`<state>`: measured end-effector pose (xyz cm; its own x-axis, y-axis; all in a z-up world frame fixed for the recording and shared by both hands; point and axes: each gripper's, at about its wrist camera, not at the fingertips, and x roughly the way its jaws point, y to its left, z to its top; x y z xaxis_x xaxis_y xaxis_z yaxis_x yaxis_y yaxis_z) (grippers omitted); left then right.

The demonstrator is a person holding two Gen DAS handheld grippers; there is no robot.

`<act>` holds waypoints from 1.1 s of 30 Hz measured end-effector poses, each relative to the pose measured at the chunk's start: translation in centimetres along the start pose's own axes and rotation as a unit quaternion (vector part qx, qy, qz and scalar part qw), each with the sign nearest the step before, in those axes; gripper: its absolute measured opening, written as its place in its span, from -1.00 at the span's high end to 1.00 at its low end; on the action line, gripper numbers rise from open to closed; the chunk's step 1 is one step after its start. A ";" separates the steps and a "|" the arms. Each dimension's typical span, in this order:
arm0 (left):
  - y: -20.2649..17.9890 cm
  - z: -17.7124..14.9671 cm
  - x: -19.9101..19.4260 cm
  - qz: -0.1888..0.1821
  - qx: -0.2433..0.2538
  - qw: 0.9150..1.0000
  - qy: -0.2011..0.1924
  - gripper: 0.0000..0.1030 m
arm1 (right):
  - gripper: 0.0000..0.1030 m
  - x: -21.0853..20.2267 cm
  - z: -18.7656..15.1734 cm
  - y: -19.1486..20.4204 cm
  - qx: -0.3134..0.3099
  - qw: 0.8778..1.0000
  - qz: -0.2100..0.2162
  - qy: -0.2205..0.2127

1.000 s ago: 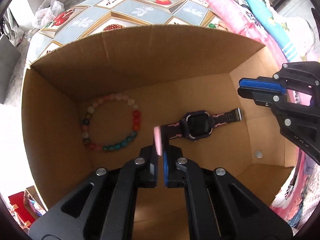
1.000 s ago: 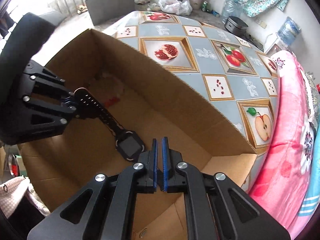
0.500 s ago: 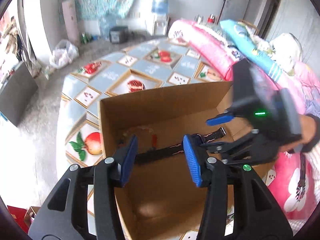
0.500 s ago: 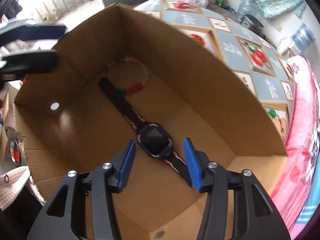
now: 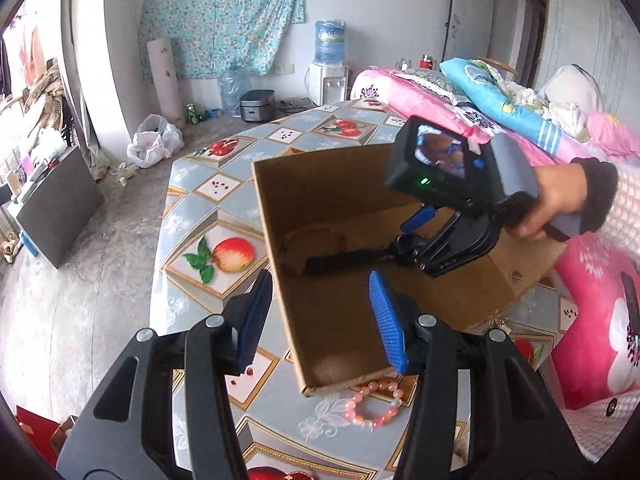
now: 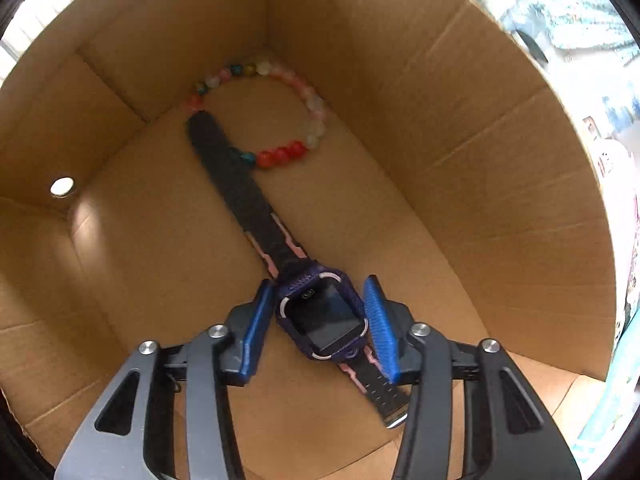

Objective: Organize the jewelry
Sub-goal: 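Lower the watch onto the box floor and open the right gripper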

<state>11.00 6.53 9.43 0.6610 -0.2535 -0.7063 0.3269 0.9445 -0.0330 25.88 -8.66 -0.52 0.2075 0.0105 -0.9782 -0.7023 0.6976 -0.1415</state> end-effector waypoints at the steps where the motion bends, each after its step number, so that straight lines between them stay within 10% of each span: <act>1: 0.5 -0.2 0.0 -0.001 -0.003 1.000 0.000 0.07 | 0.42 -0.3 -0.1 -0.1 0.006 1.000 0.002 -0.005; 4: 1.0 -0.5 -0.1 -0.008 -0.012 1.000 -0.002 0.06 | 0.82 -1.0 -0.1 -1.1 0.030 0.999 0.006 -0.015; 9: 1.3 -0.9 0.0 -0.016 -0.018 1.000 -0.003 0.07 | 0.82 -0.6 -0.3 -2.4 0.059 0.998 -0.002 -0.008; 12: 1.3 -1.3 -0.2 -0.022 -0.018 1.000 -0.005 0.07 | 0.71 -0.6 -0.1 -1.4 0.054 0.998 0.011 -0.015; 15: 1.2 -1.6 -0.2 -0.025 -0.017 1.000 -0.004 0.06 | 0.19 -0.5 0.1 -0.3 0.030 0.999 0.004 -0.030; 23: 0.5 -2.2 -0.1 -0.025 -0.010 1.000 -0.007 0.06 | 0.18 1.3 0.8 2.9 -0.045 0.998 0.000 -0.034; 27: 0.4 -2.2 -0.5 -0.022 -0.006 1.000 -0.016 0.06 | 0.78 1.2 0.1 2.3 -0.019 0.998 0.033 -0.044; 33: 0.6 -2.1 -0.8 -0.022 -0.012 0.999 -0.025 0.07 | 0.93 -0.5 -1.1 1.0 0.002 0.997 0.011 -0.074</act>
<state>9.23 7.70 8.45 0.6794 -0.3053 -0.6672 0.3410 0.9365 -0.0812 24.34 -8.73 -0.37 0.2897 0.1313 -0.9481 -0.7049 0.6994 -0.1185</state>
